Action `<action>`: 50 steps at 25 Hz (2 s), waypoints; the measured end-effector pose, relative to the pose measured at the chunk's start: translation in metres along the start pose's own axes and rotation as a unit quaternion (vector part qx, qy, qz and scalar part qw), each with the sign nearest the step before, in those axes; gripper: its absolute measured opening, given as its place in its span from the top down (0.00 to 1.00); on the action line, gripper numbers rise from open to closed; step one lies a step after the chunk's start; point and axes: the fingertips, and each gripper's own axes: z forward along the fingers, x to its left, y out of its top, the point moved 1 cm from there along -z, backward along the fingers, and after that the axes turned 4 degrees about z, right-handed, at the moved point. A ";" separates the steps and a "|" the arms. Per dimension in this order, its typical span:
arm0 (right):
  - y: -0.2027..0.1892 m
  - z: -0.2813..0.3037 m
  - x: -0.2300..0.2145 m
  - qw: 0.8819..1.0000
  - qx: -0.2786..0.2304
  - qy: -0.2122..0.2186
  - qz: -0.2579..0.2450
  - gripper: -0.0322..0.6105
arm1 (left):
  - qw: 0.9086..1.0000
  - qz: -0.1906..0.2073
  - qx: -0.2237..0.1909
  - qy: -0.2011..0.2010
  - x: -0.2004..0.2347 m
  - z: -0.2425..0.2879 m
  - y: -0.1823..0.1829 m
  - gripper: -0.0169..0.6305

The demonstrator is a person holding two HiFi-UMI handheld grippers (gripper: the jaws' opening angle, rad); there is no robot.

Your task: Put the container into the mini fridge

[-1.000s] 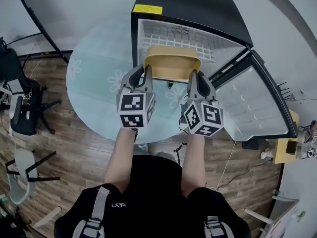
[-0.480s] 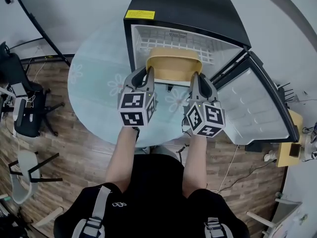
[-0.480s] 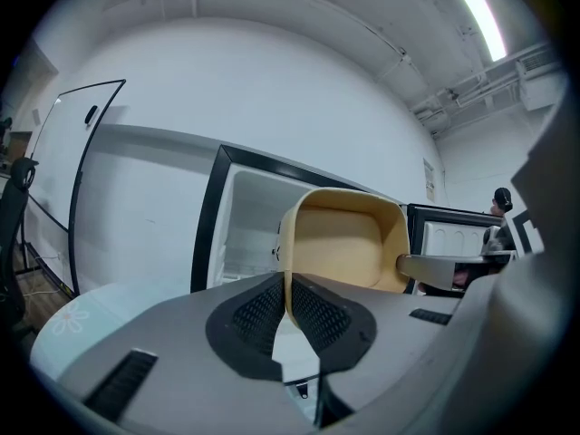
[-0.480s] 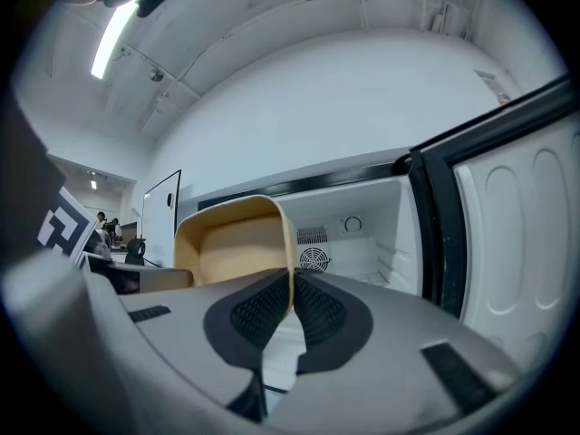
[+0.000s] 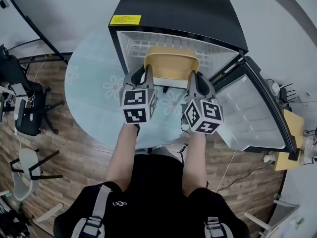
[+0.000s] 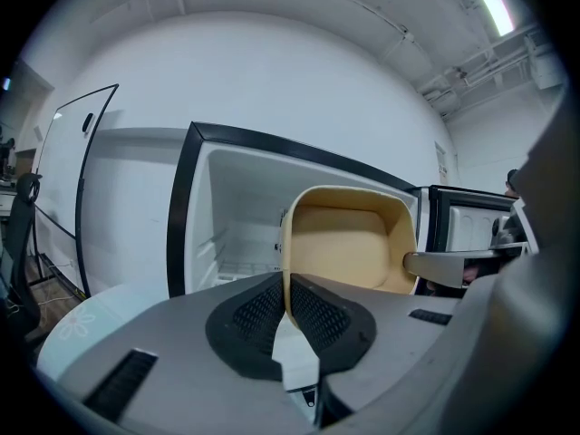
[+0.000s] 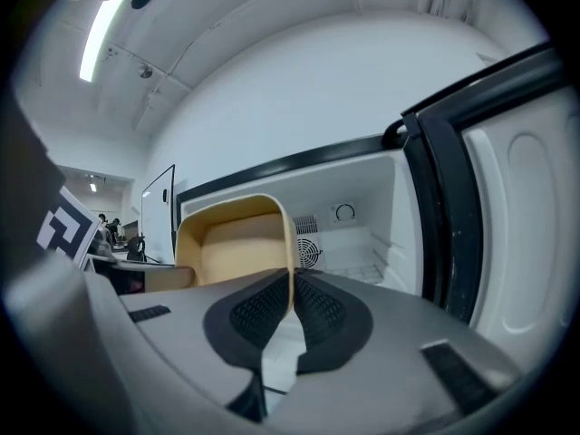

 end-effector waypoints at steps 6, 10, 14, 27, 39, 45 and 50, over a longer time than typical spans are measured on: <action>-0.005 0.021 -0.010 1.000 0.021 0.008 0.006 0.92 | 1.000 0.003 0.017 0.014 0.003 0.019 -0.007 0.94; -0.008 0.034 -0.014 0.999 0.035 0.010 0.009 0.92 | 1.000 0.005 0.024 0.018 0.007 0.032 -0.009 0.94; -0.011 0.046 -0.021 0.999 0.046 0.006 0.014 0.92 | 0.999 0.012 0.027 0.017 0.008 0.045 -0.007 0.94; -0.016 0.077 -0.034 0.997 0.073 -0.011 0.016 0.92 | 0.992 0.113 0.024 0.045 0.012 0.085 0.000 0.90; -0.023 0.096 -0.036 0.997 0.076 -0.032 0.006 0.92 | 0.994 0.096 0.033 0.040 0.023 0.102 -0.016 0.89; -0.026 0.101 -0.037 0.996 0.079 -0.039 0.005 0.92 | 0.993 0.101 0.039 0.037 0.026 0.108 -0.020 0.87; -0.025 0.104 -0.039 0.996 0.072 -0.050 -0.001 0.92 | 0.993 0.112 0.028 0.035 0.025 0.110 -0.017 0.87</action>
